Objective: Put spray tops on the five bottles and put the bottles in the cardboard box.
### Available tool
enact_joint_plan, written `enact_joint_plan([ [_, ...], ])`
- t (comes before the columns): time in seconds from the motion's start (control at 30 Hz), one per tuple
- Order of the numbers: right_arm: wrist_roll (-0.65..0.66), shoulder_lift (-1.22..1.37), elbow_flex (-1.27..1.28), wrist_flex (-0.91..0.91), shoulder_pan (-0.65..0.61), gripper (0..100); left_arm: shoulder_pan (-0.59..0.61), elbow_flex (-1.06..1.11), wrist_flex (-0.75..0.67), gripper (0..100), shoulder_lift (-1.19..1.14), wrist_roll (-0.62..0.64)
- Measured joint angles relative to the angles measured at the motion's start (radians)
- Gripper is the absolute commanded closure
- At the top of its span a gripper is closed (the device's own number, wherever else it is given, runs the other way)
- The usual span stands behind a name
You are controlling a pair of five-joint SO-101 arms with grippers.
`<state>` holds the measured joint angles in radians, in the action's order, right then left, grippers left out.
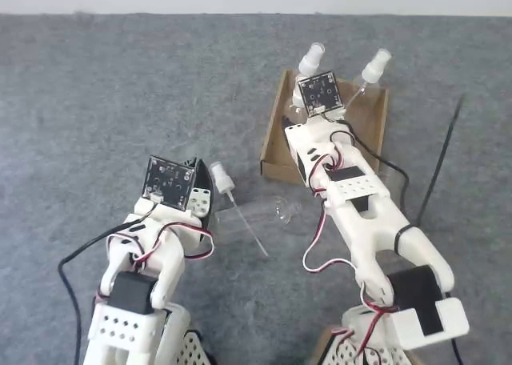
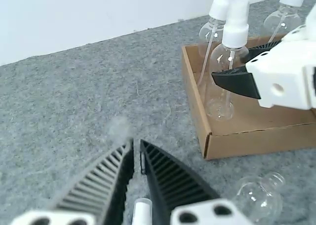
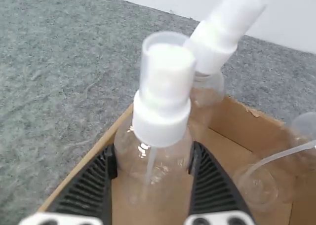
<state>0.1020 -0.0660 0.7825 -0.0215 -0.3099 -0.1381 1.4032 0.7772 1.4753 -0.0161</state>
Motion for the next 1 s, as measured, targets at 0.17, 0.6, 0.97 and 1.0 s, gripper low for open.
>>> enact_joint_plan([
  [0.17,0.0,0.0,0.0,0.0,0.0,99.1,0.0,0.0,0.0,99,0.0,0.0],
  [0.6,0.0,0.002,0.0,0.0,-0.035,79.7,0.0,0.0,0.0,99,0.0,0.0],
  [0.97,-0.002,0.003,0.002,0.005,-0.061,69.4,0.0,0.0,0.0,99,0.0,0.0],
  [1.0,-0.002,0.003,0.002,0.005,-0.06,69.3,0.0,0.0,0.0,99,0.0,0.0],
])
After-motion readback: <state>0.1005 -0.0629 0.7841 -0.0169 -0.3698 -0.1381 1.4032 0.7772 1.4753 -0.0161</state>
